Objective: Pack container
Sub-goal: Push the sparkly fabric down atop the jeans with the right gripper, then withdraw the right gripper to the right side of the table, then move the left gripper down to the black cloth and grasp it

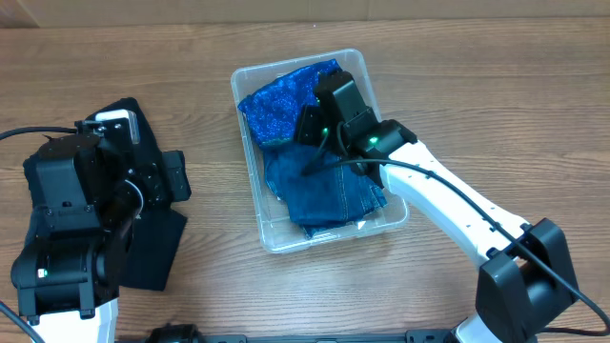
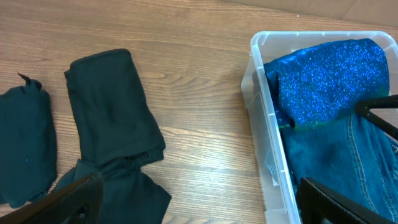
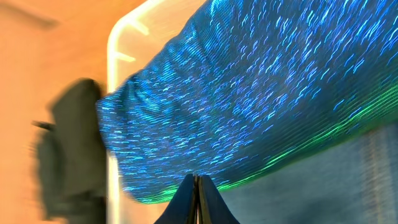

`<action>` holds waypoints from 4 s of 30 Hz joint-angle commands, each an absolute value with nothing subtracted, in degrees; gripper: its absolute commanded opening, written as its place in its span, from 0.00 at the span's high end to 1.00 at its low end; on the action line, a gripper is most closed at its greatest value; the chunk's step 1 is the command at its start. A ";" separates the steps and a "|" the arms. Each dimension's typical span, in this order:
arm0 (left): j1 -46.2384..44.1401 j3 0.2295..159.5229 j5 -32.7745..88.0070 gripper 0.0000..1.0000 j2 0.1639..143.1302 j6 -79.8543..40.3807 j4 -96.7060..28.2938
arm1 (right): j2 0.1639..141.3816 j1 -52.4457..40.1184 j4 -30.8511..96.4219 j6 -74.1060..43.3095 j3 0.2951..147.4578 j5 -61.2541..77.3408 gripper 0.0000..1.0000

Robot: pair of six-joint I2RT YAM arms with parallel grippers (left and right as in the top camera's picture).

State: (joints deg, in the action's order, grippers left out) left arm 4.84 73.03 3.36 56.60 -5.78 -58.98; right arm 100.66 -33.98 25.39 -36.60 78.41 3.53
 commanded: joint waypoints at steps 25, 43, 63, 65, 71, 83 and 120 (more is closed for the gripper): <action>4.47 74.08 2.98 0.00 56.18 -5.13 -59.35 | 109.80 -31.42 20.10 -15.75 80.95 1.54 0.93; 4.49 74.08 2.92 0.00 56.18 -5.13 -59.42 | 82.32 -9.21 71.92 -15.14 87.61 -7.57 0.78; 4.49 74.08 2.33 0.00 56.21 -5.13 -61.65 | 83.07 -6.37 66.59 7.51 59.20 34.89 0.75; 4.49 74.08 2.33 0.00 56.21 -5.10 -61.78 | 83.07 -6.39 66.89 9.98 59.20 38.54 0.74; 4.49 74.08 2.33 0.00 56.21 -5.10 -62.13 | 83.07 -6.42 66.48 10.76 59.20 42.35 0.74; 4.49 74.24 -0.10 0.00 55.68 -5.13 -62.41 | 83.05 -4.75 63.09 -6.68 60.84 14.02 0.58; 33.78 89.45 47.20 0.00 74.59 7.55 -71.29 | 82.96 4.43 69.45 -11.55 70.35 4.73 0.00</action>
